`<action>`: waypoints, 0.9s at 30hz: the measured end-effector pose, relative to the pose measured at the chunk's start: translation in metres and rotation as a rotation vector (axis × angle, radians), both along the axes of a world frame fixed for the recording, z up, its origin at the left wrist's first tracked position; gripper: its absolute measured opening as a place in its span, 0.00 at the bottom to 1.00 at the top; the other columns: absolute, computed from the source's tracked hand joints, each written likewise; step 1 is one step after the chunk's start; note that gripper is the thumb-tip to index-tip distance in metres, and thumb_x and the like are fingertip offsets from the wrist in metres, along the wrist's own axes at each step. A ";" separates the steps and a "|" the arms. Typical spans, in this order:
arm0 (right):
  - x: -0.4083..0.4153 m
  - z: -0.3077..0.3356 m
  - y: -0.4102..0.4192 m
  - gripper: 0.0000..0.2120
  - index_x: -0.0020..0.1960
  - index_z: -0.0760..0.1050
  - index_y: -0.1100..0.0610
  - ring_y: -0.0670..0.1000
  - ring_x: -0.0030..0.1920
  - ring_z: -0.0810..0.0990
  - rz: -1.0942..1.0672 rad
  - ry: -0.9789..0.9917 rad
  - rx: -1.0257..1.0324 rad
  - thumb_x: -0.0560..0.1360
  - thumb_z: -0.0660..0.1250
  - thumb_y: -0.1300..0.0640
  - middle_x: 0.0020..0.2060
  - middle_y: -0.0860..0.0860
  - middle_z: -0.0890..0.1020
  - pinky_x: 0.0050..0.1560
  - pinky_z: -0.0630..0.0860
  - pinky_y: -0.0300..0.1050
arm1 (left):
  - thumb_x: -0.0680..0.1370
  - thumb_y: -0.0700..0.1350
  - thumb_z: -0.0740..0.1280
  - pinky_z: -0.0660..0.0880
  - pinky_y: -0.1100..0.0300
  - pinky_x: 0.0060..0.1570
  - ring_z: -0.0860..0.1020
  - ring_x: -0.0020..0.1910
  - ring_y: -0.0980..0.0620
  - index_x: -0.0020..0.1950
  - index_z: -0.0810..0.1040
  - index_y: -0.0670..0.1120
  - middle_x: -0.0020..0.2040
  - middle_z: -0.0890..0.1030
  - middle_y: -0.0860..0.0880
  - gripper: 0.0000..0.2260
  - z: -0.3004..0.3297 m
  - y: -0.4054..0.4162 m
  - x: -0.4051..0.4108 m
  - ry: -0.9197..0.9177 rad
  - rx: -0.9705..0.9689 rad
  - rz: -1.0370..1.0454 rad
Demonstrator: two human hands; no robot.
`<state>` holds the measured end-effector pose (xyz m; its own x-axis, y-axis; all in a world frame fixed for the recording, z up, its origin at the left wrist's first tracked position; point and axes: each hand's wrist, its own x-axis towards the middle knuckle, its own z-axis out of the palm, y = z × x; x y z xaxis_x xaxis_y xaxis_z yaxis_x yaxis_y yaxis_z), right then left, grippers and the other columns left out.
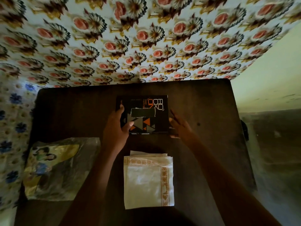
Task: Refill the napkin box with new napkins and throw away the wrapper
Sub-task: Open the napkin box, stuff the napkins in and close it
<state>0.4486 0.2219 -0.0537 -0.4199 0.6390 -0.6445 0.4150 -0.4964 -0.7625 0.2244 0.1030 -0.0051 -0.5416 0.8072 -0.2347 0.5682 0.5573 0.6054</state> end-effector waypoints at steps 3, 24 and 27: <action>-0.001 0.007 -0.002 0.29 0.80 0.49 0.44 0.56 0.55 0.82 0.138 -0.060 0.226 0.83 0.57 0.49 0.57 0.53 0.79 0.51 0.82 0.52 | 0.80 0.52 0.68 0.69 0.56 0.65 0.71 0.73 0.45 0.79 0.64 0.49 0.75 0.70 0.45 0.29 0.002 0.000 -0.002 0.005 0.015 -0.010; 0.016 0.031 -0.004 0.33 0.77 0.60 0.45 0.55 0.67 0.76 -0.160 -0.165 0.585 0.78 0.63 0.69 0.70 0.50 0.72 0.57 0.83 0.55 | 0.82 0.50 0.67 0.66 0.55 0.70 0.67 0.76 0.45 0.80 0.65 0.51 0.77 0.69 0.44 0.27 0.011 -0.004 -0.007 -0.090 0.014 0.028; 0.023 0.050 -0.013 0.37 0.77 0.57 0.42 0.53 0.61 0.81 -0.345 0.022 0.535 0.77 0.67 0.67 0.67 0.38 0.70 0.49 0.85 0.54 | 0.84 0.47 0.61 0.71 0.45 0.70 0.71 0.73 0.40 0.73 0.74 0.44 0.72 0.74 0.40 0.18 0.014 -0.007 -0.015 0.120 0.080 0.080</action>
<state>0.4711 0.2088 -0.0036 -0.1417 0.9712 -0.1918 0.2802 -0.1465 -0.9487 0.2099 0.0960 0.0084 -0.6250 0.7740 -0.1009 0.5949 0.5561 0.5804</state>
